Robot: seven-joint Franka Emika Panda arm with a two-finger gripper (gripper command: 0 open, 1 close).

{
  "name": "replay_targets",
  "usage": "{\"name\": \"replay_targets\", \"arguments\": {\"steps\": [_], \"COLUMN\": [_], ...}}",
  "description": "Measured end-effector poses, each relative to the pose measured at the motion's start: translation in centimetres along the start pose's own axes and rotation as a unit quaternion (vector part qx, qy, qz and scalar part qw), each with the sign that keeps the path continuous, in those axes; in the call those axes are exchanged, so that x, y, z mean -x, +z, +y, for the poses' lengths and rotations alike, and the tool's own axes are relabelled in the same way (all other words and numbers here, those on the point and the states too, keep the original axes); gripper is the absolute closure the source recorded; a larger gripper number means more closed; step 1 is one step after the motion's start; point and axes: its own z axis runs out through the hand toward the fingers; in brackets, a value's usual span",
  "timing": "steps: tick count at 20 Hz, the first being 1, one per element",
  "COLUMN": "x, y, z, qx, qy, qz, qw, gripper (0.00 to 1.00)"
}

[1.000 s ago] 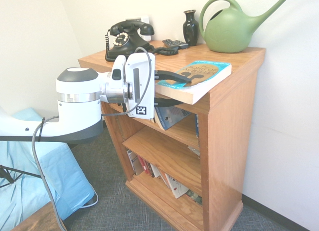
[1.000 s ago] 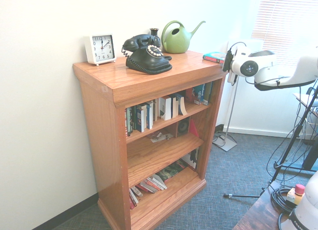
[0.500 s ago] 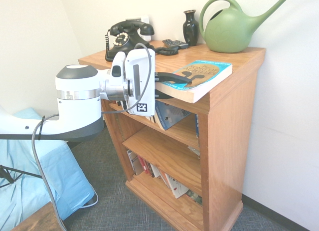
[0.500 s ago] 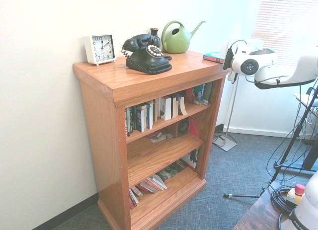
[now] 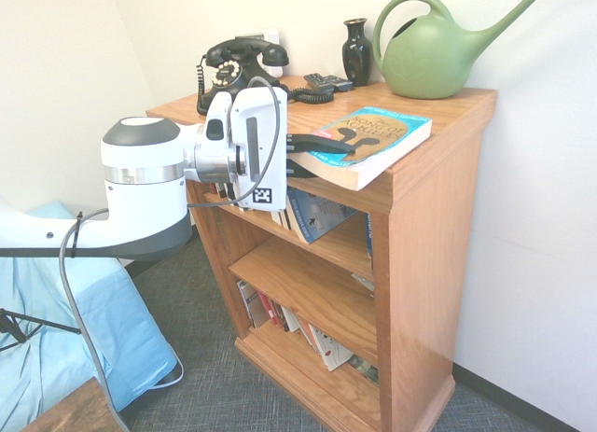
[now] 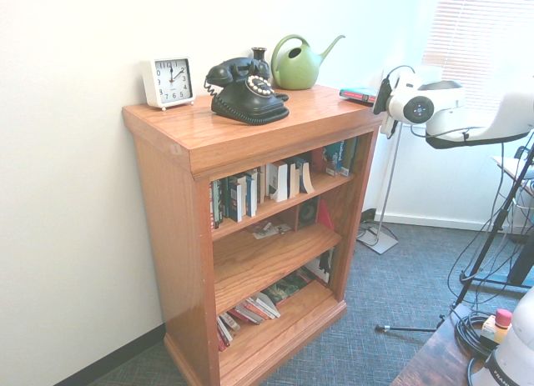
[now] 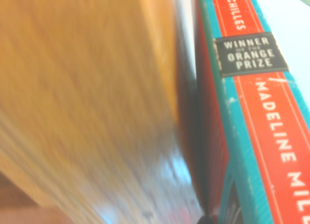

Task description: Organize the shelf

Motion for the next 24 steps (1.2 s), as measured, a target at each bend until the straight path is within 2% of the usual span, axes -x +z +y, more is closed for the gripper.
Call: {"name": "replay_targets", "arguments": {"steps": [5, 10, 19, 24], "x": [-1.4, -0.9, 4.2, 7.8], "y": [-3.7, -8.1, -14.0, -16.6], "z": [1.7, 5.3, 11.3, 11.7], "qx": [-0.022, -0.052, -0.105, -0.131], "qy": [0.077, 0.152, 0.253, 0.28], "qz": [-0.017, -0.045, -0.102, -0.133], "qw": [0.997, 0.986, 0.956, 0.942], "gripper": [1.0, 1.0, 1.0, 1.0]}}
